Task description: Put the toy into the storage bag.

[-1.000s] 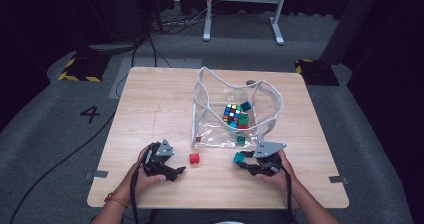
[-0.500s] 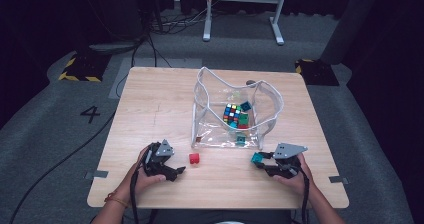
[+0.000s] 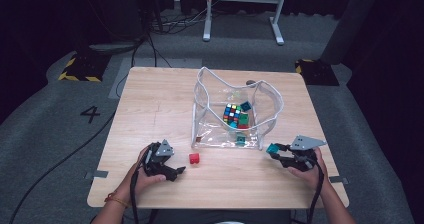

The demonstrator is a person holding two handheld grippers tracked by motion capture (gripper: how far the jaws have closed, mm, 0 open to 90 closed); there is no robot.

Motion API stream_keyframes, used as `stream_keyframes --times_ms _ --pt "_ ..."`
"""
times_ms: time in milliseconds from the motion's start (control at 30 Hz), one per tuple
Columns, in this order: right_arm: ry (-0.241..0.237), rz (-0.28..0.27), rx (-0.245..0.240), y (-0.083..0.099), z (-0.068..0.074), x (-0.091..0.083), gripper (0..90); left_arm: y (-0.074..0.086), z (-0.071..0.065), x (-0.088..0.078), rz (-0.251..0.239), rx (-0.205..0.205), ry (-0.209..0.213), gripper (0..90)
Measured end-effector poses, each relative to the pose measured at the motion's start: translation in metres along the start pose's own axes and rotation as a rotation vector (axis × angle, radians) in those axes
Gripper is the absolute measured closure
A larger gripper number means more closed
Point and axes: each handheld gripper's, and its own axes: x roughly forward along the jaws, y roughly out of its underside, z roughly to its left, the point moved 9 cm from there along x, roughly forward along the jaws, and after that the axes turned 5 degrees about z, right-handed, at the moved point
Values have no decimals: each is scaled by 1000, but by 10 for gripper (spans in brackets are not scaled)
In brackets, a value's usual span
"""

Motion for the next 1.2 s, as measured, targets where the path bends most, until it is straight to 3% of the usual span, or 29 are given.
stream_keyframes --times_ms 267,567,667,967,1067,1200 --pt "69 -38 48 -10 -40 -21 591 0 0 0 1 1 -6 113" --pt "122 -85 72 -44 -76 -45 591 0 0 0 2 -2 -4 111" --pt "108 -115 85 -58 -83 -54 591 0 0 0 2 -2 -3 111" --pt "148 -142 98 -95 -110 -69 592 0 1 0 1 0 -7 111" --pt "141 -162 112 -108 -117 -73 592 0 1 0 1 0 -7 110" --pt "152 -167 97 -124 -121 -76 592 0 1 0 1 0 -7 110"
